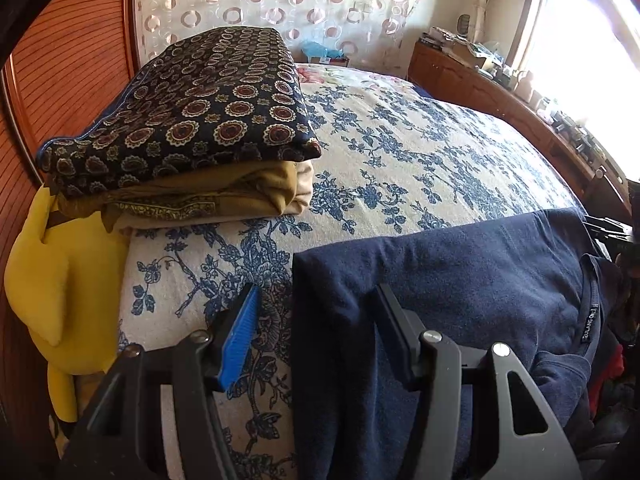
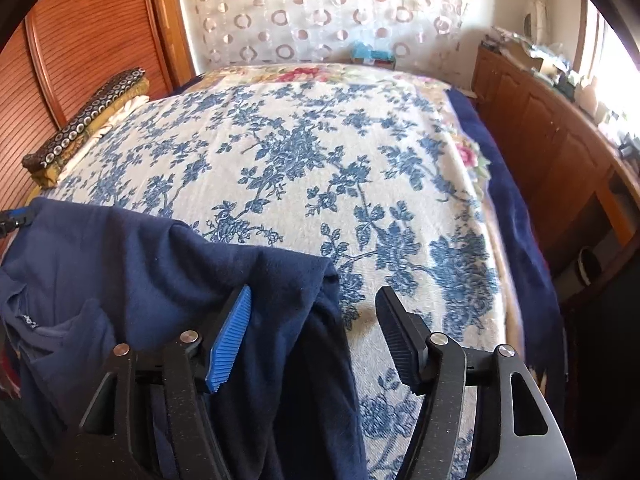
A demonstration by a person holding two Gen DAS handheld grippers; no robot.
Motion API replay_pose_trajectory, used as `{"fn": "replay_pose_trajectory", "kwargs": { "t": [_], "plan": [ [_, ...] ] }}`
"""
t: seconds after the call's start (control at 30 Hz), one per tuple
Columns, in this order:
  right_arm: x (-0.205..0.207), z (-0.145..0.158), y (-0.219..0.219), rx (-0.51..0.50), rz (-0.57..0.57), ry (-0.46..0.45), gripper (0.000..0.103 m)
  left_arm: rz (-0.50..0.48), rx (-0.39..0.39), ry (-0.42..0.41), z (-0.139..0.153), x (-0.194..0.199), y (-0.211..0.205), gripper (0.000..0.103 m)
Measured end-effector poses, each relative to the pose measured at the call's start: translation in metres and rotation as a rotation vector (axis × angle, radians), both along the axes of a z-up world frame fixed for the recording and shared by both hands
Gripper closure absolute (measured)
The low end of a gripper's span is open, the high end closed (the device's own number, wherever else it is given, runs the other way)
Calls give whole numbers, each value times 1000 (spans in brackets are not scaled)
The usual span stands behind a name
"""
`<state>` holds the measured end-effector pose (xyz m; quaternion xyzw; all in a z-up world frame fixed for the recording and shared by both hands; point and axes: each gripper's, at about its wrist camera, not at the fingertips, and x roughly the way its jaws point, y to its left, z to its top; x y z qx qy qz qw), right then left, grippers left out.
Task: Fold small clothes
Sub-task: 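Lift the hem with both grippers, fold it over toward the collar, release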
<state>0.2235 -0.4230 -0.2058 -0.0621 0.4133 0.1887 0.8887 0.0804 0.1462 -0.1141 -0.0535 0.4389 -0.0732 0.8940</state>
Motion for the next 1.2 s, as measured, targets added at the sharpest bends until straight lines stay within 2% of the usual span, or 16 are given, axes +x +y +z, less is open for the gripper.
{"fn": "replay_pose_trajectory", "kwargs": {
  "t": [0.1,0.13,0.17,0.2,0.23,0.27,0.33,0.4,0.5,0.67,0.8,0.97,1.1,1.2],
  "plan": [
    [0,0,1,14,18,7,38,-16,3,5,0,2,-2,47],
    [-1,0,1,29,36,11,49,-34,4,4,0,2,-4,49],
    [-3,1,2,46,59,15,65,-47,5,2,1,4,-7,59],
    [-5,1,4,51,75,17,71,-58,3,2,1,4,-8,64],
    [-8,1,6,46,89,15,79,-65,-7,5,2,4,-9,72],
    [-10,2,8,51,101,16,91,-71,-16,5,4,4,-11,87],
    [-16,5,9,51,106,1,93,-93,-26,-4,8,1,-17,96],
    [-25,13,9,72,110,-21,94,-101,-12,-42,18,-6,-23,97],
    [-48,35,9,112,157,-61,95,-128,-84,-118,52,-24,-23,97],
    [-90,97,10,105,192,-182,96,-174,-86,-250,113,-58,-28,97],
    [-119,146,-2,157,194,-284,96,-193,-103,-372,161,-85,-33,97],
    [-140,201,-14,178,203,-379,96,-204,-128,-501,209,-98,-28,98],
    [-157,239,-21,212,165,-509,96,-209,-125,-613,250,-102,-16,98],
    [-166,264,-22,238,160,-587,96,-201,-155,-672,275,-99,-2,98]
  ]
}}
